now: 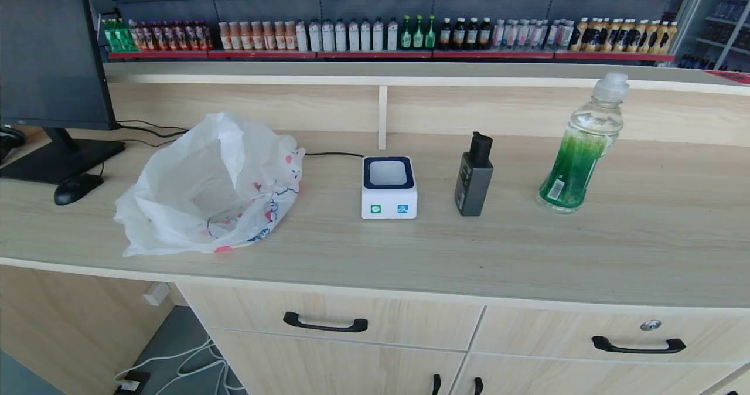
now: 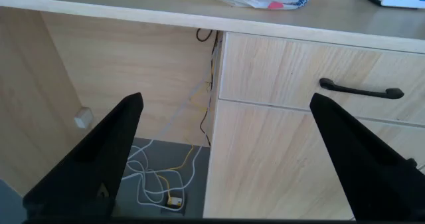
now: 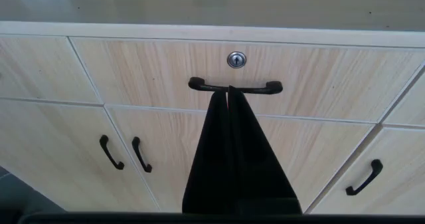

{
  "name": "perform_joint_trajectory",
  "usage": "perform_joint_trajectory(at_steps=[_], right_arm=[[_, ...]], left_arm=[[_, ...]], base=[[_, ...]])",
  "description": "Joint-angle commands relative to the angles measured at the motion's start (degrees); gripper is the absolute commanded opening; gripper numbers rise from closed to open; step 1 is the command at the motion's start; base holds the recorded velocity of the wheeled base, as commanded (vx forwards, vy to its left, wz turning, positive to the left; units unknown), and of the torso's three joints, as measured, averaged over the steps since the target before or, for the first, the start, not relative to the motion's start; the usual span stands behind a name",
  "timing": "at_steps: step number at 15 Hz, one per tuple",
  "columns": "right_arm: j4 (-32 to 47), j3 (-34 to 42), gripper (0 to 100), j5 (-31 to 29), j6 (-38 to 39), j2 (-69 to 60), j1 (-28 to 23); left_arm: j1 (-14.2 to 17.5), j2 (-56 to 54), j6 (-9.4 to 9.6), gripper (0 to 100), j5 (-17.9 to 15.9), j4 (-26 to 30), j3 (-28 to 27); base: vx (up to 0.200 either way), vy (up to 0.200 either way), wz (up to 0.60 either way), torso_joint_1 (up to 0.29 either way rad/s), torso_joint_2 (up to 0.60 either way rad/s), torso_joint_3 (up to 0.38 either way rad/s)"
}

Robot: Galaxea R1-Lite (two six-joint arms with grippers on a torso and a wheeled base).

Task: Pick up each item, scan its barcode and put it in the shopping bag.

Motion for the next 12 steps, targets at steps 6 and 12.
perform_joint_trajectory(at_steps=[6, 12], right_arm=[[0.0, 0.0, 0, 0.0, 0.0, 0.1, 0.1], [0.0, 0.0, 0, 0.0, 0.1, 0.1, 0.1]], left_arm=[[0.1, 0.0, 0.10, 100, 0.0, -0.1, 0.0], [0.1, 0.0, 0.10, 100, 0.0, -0.1, 0.0]], base=[[0.000, 0.000, 0.00, 0.000, 0.00, 0.000], [0.000, 0.000, 0.50, 0.005, 0.00, 0.002]])
